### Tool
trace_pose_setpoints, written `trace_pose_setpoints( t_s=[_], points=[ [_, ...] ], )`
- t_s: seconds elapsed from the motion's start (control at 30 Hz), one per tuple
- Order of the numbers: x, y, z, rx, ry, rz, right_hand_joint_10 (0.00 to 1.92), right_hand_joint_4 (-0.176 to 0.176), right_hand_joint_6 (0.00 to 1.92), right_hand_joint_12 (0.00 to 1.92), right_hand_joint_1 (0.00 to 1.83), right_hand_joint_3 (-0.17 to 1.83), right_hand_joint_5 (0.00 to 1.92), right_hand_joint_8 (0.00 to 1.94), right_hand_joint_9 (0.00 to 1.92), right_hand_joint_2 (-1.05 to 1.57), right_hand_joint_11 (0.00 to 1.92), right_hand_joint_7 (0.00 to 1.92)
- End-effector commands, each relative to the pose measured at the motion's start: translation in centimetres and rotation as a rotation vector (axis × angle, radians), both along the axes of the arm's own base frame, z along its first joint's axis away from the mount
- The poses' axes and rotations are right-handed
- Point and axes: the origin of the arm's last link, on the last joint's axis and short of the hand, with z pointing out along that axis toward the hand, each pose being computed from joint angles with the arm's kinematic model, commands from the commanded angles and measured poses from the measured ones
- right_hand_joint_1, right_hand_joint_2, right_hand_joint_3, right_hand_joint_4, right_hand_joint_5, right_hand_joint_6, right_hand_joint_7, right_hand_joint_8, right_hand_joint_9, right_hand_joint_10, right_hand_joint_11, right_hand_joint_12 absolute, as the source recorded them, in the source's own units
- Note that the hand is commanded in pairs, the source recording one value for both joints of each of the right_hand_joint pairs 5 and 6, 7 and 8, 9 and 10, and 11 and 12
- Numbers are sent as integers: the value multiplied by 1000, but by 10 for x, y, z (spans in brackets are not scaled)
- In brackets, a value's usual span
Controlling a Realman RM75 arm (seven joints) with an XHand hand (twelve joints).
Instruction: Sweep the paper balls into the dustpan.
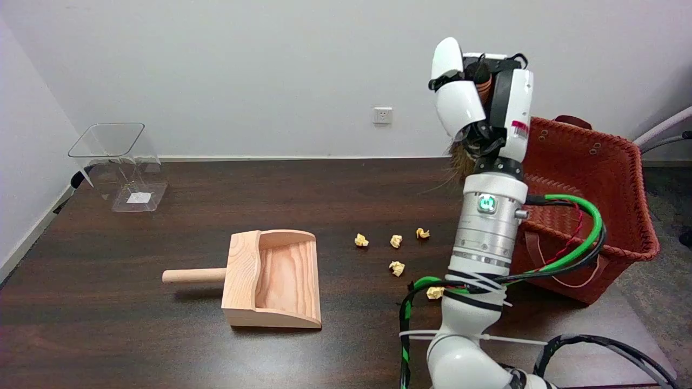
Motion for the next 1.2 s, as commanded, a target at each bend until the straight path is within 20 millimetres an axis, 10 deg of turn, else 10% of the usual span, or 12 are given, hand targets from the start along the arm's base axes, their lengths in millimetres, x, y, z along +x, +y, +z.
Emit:
trace_pose_setpoints(
  t_s=[0.03, 0.6, 1.2],
  points=[
    [-29, 3, -14, 25, -51, -103, 1920, 0, 1920, 1920, 837, 472, 1920, 1920, 1920, 1571, 1920, 1920],
    [-93, -8, -7, 49, -57, -216, 1920, 0, 1920, 1920, 833, 486, 1920, 1920, 1920, 1571, 1920, 1920],
    [-118, -6, -4, 12, 4, -291, 1920, 0, 1920, 1920, 841, 494, 1920, 1920, 1920, 1571, 1920, 1920]
  ],
)
